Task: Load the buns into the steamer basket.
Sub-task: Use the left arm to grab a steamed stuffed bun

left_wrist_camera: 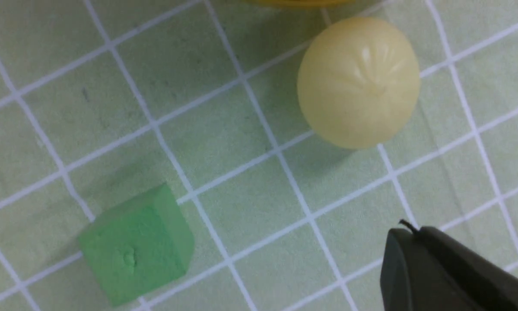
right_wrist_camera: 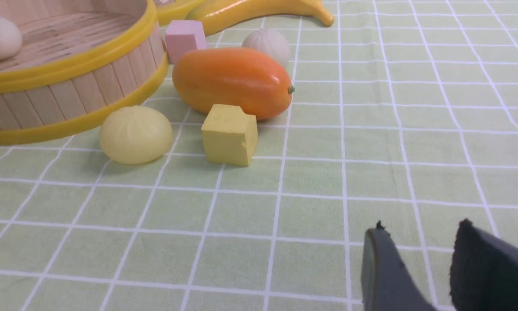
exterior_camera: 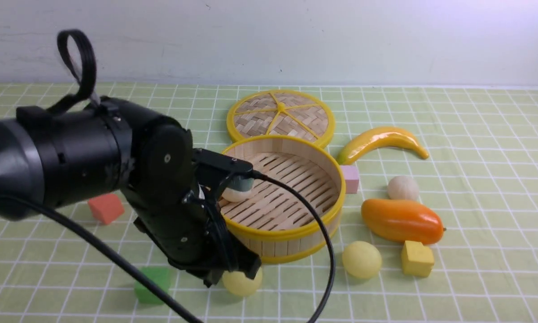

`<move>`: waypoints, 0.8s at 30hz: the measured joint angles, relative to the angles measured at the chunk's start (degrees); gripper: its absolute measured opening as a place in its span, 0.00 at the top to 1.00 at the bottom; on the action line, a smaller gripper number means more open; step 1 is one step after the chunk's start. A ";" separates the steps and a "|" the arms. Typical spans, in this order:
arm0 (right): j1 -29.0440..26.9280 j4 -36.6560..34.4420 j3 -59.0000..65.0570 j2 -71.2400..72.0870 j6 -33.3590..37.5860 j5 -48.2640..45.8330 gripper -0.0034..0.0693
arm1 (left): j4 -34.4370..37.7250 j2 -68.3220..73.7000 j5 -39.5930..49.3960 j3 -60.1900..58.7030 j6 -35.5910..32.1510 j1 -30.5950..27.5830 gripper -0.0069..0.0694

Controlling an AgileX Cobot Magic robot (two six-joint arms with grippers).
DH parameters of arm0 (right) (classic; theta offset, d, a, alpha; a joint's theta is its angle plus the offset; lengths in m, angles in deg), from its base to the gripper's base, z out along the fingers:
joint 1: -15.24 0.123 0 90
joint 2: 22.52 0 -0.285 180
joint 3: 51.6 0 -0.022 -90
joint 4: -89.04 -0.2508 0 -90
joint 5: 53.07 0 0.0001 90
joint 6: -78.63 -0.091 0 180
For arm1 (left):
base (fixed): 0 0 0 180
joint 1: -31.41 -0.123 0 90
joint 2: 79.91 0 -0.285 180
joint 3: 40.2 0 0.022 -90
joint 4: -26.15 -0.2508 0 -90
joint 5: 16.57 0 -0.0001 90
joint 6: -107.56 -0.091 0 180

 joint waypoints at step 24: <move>0.00 0.00 0.00 0.00 0.00 0.00 0.62 | 1.96 7.97 -14.24 0.00 -4.18 0.00 0.58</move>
